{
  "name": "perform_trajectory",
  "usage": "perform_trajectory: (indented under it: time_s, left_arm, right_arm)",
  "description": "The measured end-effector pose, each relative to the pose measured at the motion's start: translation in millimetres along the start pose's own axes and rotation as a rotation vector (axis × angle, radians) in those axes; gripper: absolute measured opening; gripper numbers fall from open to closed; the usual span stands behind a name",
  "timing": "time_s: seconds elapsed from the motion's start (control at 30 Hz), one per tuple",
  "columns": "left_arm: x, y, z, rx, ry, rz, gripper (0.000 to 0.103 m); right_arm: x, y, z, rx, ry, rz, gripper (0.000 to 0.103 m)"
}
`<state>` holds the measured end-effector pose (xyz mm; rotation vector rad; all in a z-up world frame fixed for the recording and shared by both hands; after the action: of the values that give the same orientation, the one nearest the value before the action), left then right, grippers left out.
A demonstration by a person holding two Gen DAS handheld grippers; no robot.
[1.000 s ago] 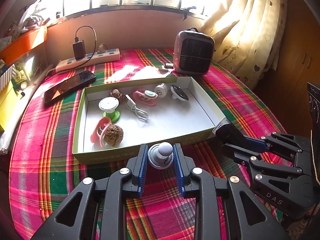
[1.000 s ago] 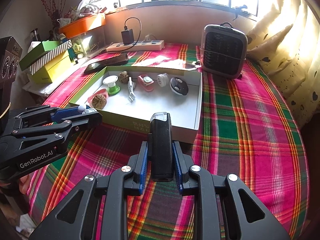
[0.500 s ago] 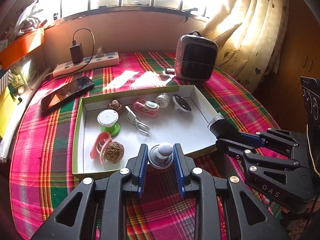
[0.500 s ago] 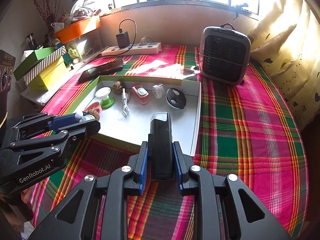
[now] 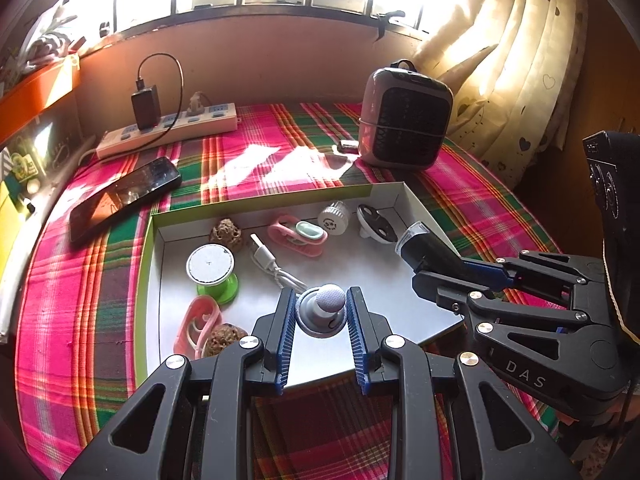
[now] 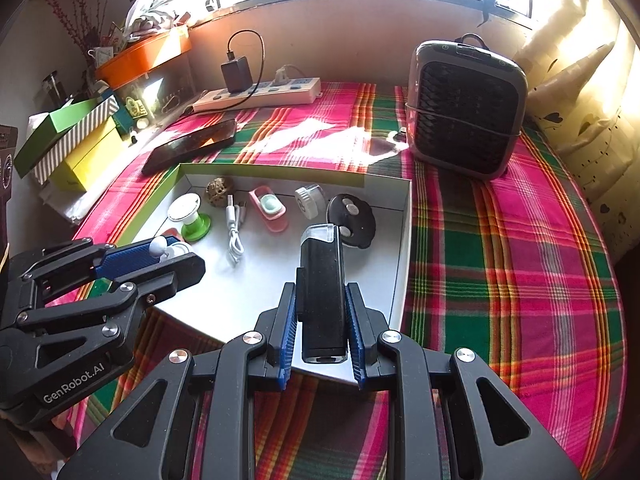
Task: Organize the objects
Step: 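Lower the black case and open the right gripper while the left releases the knob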
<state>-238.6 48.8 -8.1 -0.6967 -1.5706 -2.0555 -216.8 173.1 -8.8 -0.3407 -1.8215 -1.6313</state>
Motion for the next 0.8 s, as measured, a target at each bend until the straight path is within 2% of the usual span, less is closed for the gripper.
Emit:
perform_trajectory:
  time_s: [0.47, 0.8]
  left_arm:
    - [-0.5, -26.8, 0.9, -0.001, -0.007, -0.053, 0.024]
    - [-6.6, -41.0, -1.2, 0.011, -0.007, -0.085, 0.024]
  right_arm:
    - [-1.1, -26.0, 5.3, 0.008, 0.01, -0.056, 0.024]
    - [1.6, -32.3, 1.7, -0.02, 0.06, -0.047, 0.024]
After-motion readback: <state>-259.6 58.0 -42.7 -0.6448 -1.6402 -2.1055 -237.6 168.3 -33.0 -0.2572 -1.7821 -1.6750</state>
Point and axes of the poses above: each gripper's, at about its wrist camera, not at the fingertips, and y roughly against the way its jaws point, z to its right, x to its top, the point moved 8 cm from there along -y, roughly the way its jaws point, and after that the axes turned 9 degrees about y, right-handed, at the moved point
